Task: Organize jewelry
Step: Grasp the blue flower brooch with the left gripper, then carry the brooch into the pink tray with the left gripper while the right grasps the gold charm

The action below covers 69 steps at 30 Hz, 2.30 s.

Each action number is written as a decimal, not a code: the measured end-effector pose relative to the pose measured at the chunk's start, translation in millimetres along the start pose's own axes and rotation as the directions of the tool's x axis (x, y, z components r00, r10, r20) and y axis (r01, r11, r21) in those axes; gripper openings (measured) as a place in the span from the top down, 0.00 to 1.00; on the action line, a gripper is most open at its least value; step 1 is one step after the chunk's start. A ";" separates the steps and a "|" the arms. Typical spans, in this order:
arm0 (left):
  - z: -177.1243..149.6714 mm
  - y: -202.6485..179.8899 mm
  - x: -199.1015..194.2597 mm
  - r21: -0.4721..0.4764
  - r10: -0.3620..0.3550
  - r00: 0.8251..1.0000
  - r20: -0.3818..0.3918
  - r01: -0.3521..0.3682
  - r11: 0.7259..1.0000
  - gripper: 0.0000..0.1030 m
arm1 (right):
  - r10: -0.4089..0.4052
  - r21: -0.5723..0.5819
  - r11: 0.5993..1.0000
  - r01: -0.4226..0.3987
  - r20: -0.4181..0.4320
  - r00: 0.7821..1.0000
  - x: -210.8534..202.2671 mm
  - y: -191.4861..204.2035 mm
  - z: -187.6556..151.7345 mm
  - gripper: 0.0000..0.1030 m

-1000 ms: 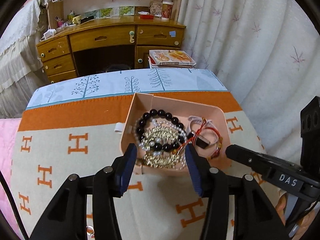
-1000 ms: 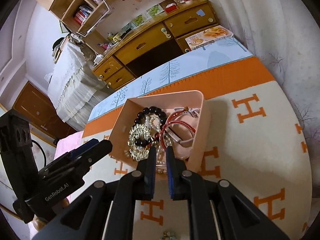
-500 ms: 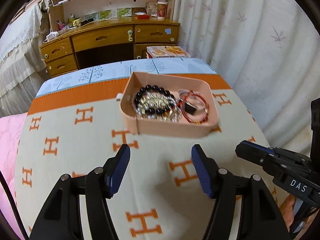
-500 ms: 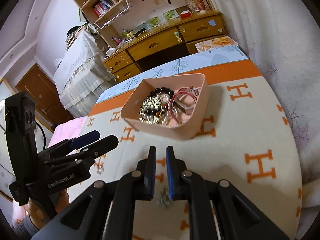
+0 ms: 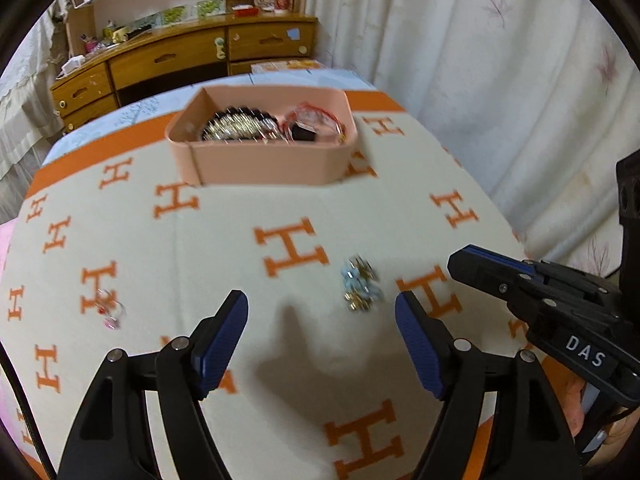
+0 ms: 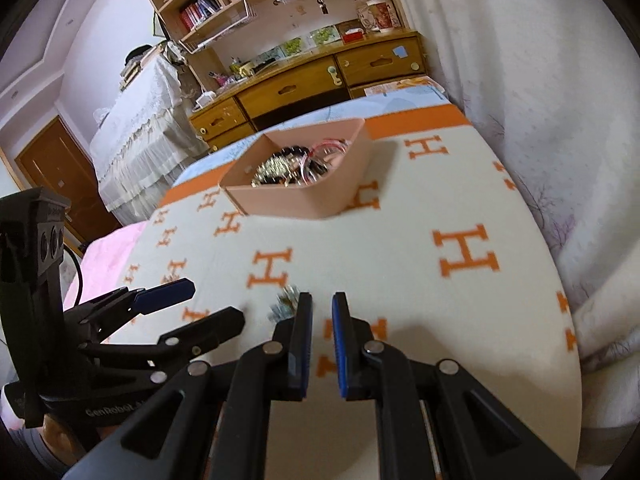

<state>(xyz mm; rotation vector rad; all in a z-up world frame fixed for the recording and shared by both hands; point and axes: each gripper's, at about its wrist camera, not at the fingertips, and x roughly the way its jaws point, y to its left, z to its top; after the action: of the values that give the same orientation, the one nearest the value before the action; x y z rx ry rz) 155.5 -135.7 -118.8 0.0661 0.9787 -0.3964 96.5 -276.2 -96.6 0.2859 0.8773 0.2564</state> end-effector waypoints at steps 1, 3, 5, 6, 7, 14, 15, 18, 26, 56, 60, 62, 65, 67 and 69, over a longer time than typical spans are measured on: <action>-1.8 -1.7 3.5 0.002 0.000 1.000 -0.007 0.000 1.000 0.28 | -0.004 0.003 1.000 0.004 -0.004 1.000 0.1 -1.9 -3.4 0.90; -5.1 -6.7 11.5 0.009 0.001 1.000 -0.021 -0.001 1.000 0.28 | -0.009 0.010 1.000 0.009 -0.011 1.000 1.1 -4.9 -7.7 0.90; -7.1 -11.1 19.3 0.011 0.001 0.999 -0.032 -0.001 1.000 0.28 | -0.009 0.021 1.000 0.010 -0.016 1.000 2.0 -8.5 -10.3 0.90; -7.5 -12.4 22.0 0.011 0.000 0.999 -0.034 0.000 1.000 0.28 | -0.009 0.029 1.000 0.009 -0.018 1.000 2.4 -11.1 -12.0 0.90; -7.1 -12.8 23.7 0.010 0.000 0.999 -0.036 0.000 1.000 0.28 | -0.006 0.037 0.999 0.007 -0.019 1.000 2.7 -13.3 -13.6 0.90; -5.9 -19.5 32.9 0.026 0.029 0.999 -0.017 -0.028 0.999 0.47 | 0.000 0.070 0.998 0.002 -0.030 1.000 7.7 -21.9 -18.7 0.90; -5.8 -20.6 33.2 0.032 0.032 0.999 -0.014 -0.032 0.999 0.50 | 0.002 0.073 0.997 0.001 -0.035 0.999 9.4 -23.0 -19.2 0.90; -5.1 -23.5 34.4 0.048 0.045 0.999 -0.004 -0.045 0.998 0.60 | 0.003 0.073 0.997 0.001 -0.046 0.999 12.5 -23.0 -19.9 0.90; -4.4 -20.4 33.6 0.041 0.001 1.000 0.010 -0.002 0.999 0.87 | 0.008 0.064 0.998 -0.004 -0.059 0.998 20.0 -18.6 -18.8 0.90; -44.2 59.5 -0.4 -0.113 -0.017 0.999 0.027 0.020 0.993 0.89 | -0.131 -0.318 0.942 0.103 -0.069 0.989 70.2 61.2 3.0 0.81; -39.2 60.0 -7.2 -0.113 -0.023 0.999 0.037 0.027 0.993 0.89 | -0.116 -0.290 0.953 0.089 -0.077 0.990 66.9 56.9 5.1 0.81; -31.6 60.3 -13.5 -0.108 -0.028 0.998 0.051 0.034 0.994 0.89 | -0.106 -0.280 0.957 0.082 -0.074 0.992 63.3 57.2 7.5 0.82; -12.9 59.7 -26.1 -0.084 -0.032 0.996 0.085 0.039 0.996 0.89 | -0.081 -0.273 0.960 0.063 -0.054 0.995 53.5 60.0 16.8 0.82; 3.4 58.4 -35.4 -0.060 -0.024 0.994 0.111 0.031 0.998 0.89 | -0.068 -0.279 0.959 0.058 -0.026 0.997 44.0 64.5 27.1 0.82; 25.2 58.2 -45.8 -0.039 -0.022 0.991 0.135 0.028 0.999 0.89 | -0.047 -0.286 0.957 0.049 0.014 0.999 30.0 69.6 42.0 0.82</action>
<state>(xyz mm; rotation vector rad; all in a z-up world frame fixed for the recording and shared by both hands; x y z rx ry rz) 173.7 -74.0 -74.3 -0.0101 0.8552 -0.3984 140.6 -207.2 -68.5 -0.0043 0.8274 0.3329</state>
